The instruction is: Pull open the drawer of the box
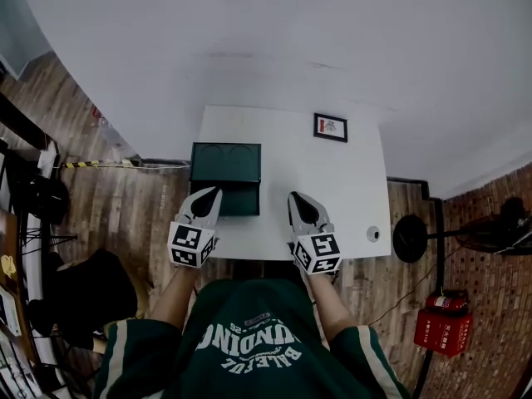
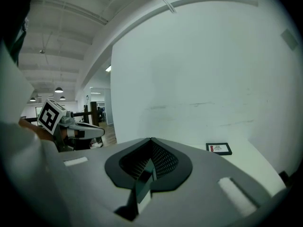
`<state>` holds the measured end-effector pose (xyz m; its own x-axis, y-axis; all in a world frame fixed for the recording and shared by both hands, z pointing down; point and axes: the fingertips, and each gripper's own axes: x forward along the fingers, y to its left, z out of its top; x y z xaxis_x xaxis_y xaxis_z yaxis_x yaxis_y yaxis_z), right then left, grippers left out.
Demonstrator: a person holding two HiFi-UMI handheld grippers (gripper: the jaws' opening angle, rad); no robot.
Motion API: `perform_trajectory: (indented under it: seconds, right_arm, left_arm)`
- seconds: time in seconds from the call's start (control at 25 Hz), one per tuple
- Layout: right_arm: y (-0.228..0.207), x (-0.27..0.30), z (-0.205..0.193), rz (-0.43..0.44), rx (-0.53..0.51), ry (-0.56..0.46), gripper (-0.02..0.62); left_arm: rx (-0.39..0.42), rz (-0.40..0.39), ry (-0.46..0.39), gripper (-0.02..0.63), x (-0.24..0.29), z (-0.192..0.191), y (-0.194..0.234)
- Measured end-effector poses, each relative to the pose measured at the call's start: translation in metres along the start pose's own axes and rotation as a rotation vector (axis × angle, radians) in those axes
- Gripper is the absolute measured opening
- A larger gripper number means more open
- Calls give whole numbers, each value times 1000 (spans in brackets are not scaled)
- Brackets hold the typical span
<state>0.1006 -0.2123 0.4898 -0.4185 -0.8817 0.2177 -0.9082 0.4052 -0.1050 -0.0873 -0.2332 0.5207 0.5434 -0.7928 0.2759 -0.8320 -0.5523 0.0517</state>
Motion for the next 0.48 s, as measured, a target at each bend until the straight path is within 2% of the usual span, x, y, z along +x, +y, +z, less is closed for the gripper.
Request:
perform_trajectory:
  seconds: [0.2,0.48]
  right_arm:
    - [-1,-2,17,-14,-31,-32,2]
    - [-4,-6,20,-21,-37,-43,2]
  left_arm:
    - [5,19,-34,52,-1,21,14]
    - [0,22,-41,52,-2,23,15]
